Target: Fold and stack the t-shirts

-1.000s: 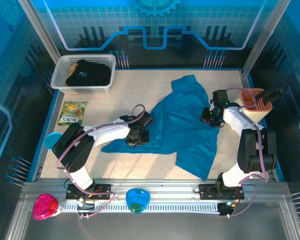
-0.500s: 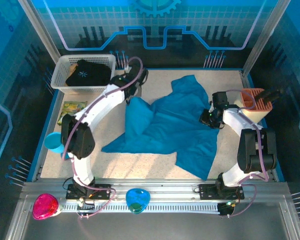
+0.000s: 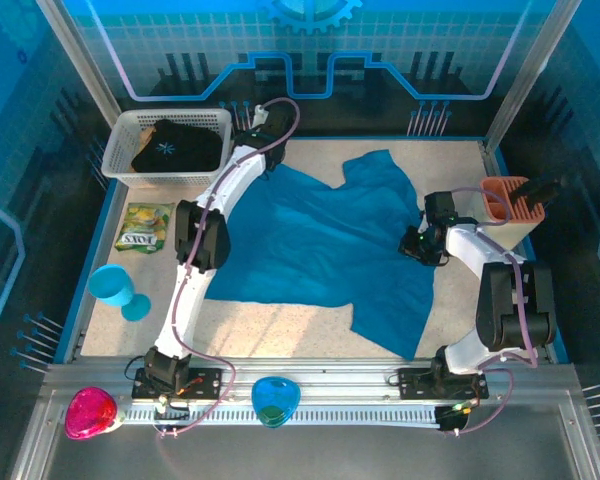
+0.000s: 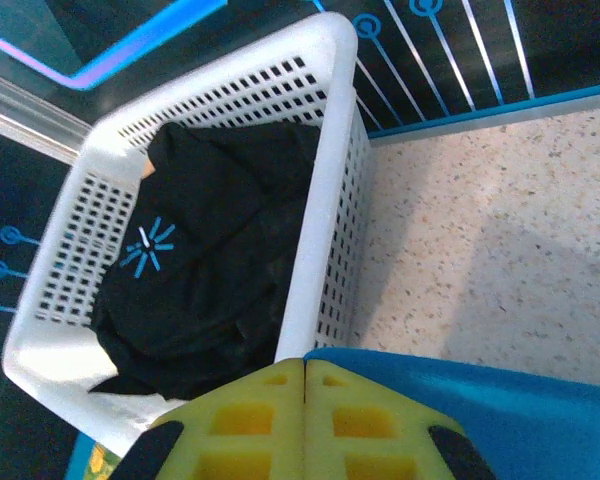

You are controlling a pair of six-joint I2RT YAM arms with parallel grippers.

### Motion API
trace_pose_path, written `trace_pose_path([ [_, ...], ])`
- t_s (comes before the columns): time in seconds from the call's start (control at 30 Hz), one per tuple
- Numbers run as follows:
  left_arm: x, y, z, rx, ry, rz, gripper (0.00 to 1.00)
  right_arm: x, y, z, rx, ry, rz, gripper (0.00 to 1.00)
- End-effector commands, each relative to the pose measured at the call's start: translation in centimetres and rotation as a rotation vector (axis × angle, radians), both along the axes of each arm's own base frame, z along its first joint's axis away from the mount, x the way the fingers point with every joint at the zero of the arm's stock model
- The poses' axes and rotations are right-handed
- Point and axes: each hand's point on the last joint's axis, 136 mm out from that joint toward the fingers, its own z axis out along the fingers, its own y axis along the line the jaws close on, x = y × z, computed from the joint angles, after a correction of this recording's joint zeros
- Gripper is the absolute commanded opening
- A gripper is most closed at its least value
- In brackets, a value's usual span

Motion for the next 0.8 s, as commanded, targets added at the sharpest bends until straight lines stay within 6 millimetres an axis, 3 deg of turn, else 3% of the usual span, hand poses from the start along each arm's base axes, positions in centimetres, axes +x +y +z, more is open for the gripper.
trace_pose_path([
  [0.0, 1.2, 0.4, 2.9, 0.088, -0.072, 0.005, 0.0, 0.3, -1.0, 0.2, -0.021, -0.018, -0.053, 0.25],
  [0.03, 1.4, 0.3, 2.4, 0.096, -0.065, -0.001, 0.0, 0.3, -1.3, 0.1, -0.024, -0.014, -0.07, 0.25],
  [0.07, 1.6, 0.2, 1.9, 0.1, -0.057, -0.006, 0.08, 0.4, -1.6, -0.1, -0.026, -0.01, -0.091, 0.25],
  [0.13, 1.8, 0.0, 0.9, 0.099, -0.037, -0.016, 0.39, 0.5, -2.2, -0.5, -0.027, 0.0, -0.135, 0.24],
  [0.17, 1.7, 0.0, 0.6, 0.096, -0.031, -0.015, 0.61, 0.5, -2.5, -0.5, -0.027, -0.001, -0.156, 0.25],
  [0.2, 1.6, -0.1, 0.4, 0.087, -0.028, -0.016, 0.76, 0.7, -2.7, -0.5, -0.027, -0.005, -0.171, 0.24],
  [0.27, 1.4, -0.4, 0.9, 0.058, -0.036, -0.02, 0.87, 0.9, -3.0, -0.3, -0.026, -0.018, -0.185, 0.25],
  [0.4, 1.0, -1.3, 3.9, -0.002, -0.093, -0.048, 0.99, 2.8, -3.2, 1.8, -0.027, -0.062, -0.149, 0.25],
  [0.53, -0.4, -3.0, 8.2, -0.045, -0.138, -0.099, 0.99, 6.1, -3.2, 4.4, -0.059, -0.122, -0.052, 0.26],
  [0.6, -2.1, -4.4, 9.6, -0.09, -0.121, -0.14, 0.99, 8.5, -3.5, 5.1, -0.085, -0.137, 0.001, 0.27],
  [0.67, -4.2, -6.3, 9.7, -0.177, -0.076, -0.182, 0.99, 10.7, -3.9, 5.1, -0.104, -0.133, 0.042, 0.27],
  [0.77, -8.3, -9.7, 6.8, -0.332, 0.049, -0.233, 1.0, 14.2, -4.4, 3.9, -0.13, -0.112, 0.1, 0.27],
])
